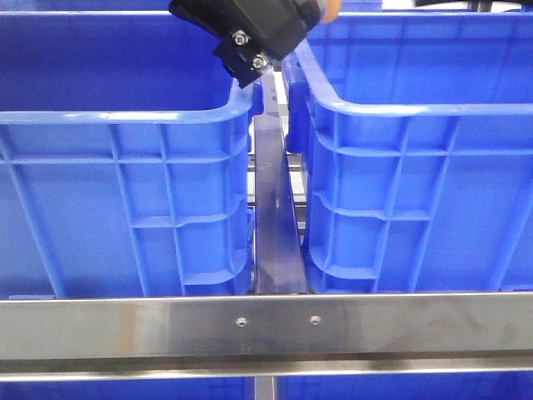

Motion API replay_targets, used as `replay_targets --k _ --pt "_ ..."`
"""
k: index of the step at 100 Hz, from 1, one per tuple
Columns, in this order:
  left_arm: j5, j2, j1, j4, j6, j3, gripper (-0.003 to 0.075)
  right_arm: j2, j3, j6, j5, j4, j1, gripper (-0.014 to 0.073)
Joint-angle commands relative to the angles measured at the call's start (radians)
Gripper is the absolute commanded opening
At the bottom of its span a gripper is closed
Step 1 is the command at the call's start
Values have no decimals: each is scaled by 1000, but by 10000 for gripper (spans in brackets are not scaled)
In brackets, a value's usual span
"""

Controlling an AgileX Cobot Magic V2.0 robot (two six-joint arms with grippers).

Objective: Pick red and yellow buttons and place in box

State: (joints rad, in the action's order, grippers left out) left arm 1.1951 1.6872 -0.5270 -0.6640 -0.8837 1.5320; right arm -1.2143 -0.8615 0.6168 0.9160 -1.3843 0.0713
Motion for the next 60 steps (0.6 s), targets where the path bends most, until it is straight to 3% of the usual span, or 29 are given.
replay_targets --k 1,36,60 --pt "-10 -54 -7 -60 2 29 145 -23 -52 35 12 -101 32 599" --pt "-10 -54 -7 -60 2 29 145 -131 -131 42 -7 -122 138 599" --pt "-10 -54 -7 -60 2 29 145 -161 -137 42 -8 -127 144 599"
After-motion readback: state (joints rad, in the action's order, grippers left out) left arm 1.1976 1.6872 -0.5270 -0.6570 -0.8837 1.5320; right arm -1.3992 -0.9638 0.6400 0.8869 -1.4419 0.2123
